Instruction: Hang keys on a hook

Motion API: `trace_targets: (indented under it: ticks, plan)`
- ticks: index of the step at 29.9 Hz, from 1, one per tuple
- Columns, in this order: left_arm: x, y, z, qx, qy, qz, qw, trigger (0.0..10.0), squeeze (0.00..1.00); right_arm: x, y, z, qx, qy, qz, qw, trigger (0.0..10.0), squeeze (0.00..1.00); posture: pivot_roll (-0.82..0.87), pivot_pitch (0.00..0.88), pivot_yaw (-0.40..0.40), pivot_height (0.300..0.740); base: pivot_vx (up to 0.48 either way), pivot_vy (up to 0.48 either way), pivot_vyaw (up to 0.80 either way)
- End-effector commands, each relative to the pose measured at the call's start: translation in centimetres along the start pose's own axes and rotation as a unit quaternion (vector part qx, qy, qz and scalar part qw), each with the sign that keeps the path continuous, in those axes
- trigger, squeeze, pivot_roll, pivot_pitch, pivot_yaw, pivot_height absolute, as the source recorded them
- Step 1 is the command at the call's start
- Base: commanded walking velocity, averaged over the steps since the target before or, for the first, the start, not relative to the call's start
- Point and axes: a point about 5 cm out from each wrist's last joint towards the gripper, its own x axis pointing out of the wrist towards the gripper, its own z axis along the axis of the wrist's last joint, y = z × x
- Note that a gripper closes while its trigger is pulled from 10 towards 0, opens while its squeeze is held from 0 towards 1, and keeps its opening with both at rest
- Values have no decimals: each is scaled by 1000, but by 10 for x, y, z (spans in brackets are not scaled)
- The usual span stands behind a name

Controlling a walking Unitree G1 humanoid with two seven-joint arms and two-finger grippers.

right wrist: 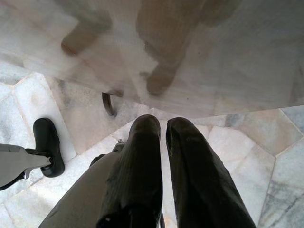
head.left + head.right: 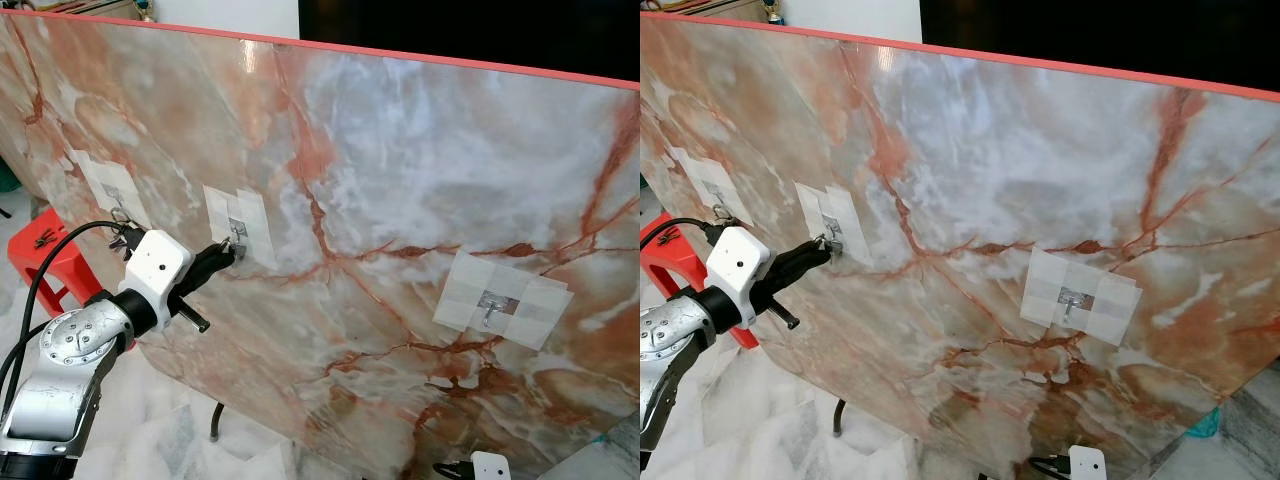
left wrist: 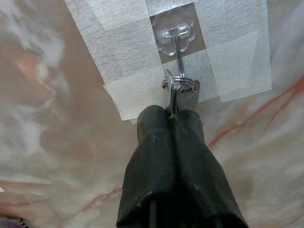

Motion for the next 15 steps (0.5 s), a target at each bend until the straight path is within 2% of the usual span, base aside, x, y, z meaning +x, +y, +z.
trace_targets:
  ticks: [1,6,15]
  plan:
    - [3,1,5,0,-14,3,1000,10000,0,0,0,0,-5,2,0,1000,10000,0,55,15,-2,740,0,0,0]
    - [4,2,11,-2,-31,2,1000,10000,0,0,1,0,-3,1,1,1000,10000,0,56,13,-1,740,0,0,0]
    - [5,0,11,-13,-30,-6,999,10000,0,0,1,0,-3,1,1,1000,10000,0,57,12,1,740,0,0,0]
